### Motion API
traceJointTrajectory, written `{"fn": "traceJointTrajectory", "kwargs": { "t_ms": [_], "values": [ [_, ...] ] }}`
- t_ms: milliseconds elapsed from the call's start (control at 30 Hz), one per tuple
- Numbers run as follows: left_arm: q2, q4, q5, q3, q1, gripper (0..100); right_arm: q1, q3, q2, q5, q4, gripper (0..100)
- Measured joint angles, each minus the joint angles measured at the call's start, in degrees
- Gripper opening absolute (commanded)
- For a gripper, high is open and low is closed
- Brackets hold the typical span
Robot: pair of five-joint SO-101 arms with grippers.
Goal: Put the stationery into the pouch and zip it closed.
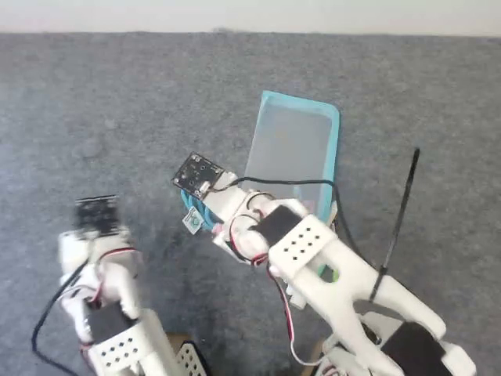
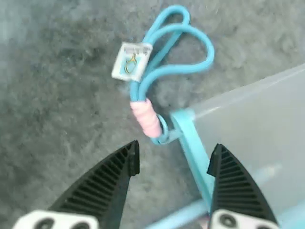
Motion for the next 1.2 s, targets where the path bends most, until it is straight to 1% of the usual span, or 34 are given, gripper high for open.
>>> {"fn": "traceJointTrajectory", "kwargs": {
  "t_ms": [67,133,200,333,500,567,667,800,900,1000,1133,1167,1200],
  "values": [
    [0.00,-0.62,0.09,0.00,-4.84,1,-0.53,-0.18,3.34,-3.96,-1.67,24.3],
    [0.00,-0.62,0.09,0.00,-6.68,1,-0.97,-1.67,7.47,-8.53,-2.81,24.3],
    [0.00,-0.62,0.09,0.00,-7.30,1,-1.76,-3.96,11.08,-14.86,-3.16,24.3],
    [0.00,-0.62,0.09,0.00,-7.74,1,-3.69,-8.35,15.65,-30.42,-3.16,24.5],
    [0.00,-0.62,0.09,0.00,-7.65,1,-5.98,-12.04,17.41,-50.20,-3.69,24.5],
    [0.00,-0.62,0.09,0.00,-7.65,1,-6.42,-12.66,17.41,-55.82,-3.69,24.5],
    [0.00,-0.62,0.09,0.00,-7.65,1,-6.24,-12.66,17.41,-58.64,-3.69,24.3],
    [0.00,-0.62,0.18,0.00,-7.65,1,-6.33,-12.66,17.41,-59.08,-3.69,24.3],
    [0.00,0.00,0.18,0.00,-5.89,1,-6.33,-12.66,17.41,-59.08,-3.69,24.3],
    [0.00,0.79,0.18,0.00,-5.63,1,-6.33,-12.66,17.41,-59.34,-3.69,24.2],
    [0.00,0.79,0.18,0.00,-5.10,1,-5.54,-12.66,17.41,-59.34,-3.69,24.2],
    [0.00,0.79,0.18,0.00,-5.10,1,-5.19,-12.66,17.41,-58.81,-3.69,24.2],
    [0.00,0.79,0.18,0.00,-5.10,1,-4.84,-12.66,17.41,-56.35,-3.52,24.2]
  ]
}}
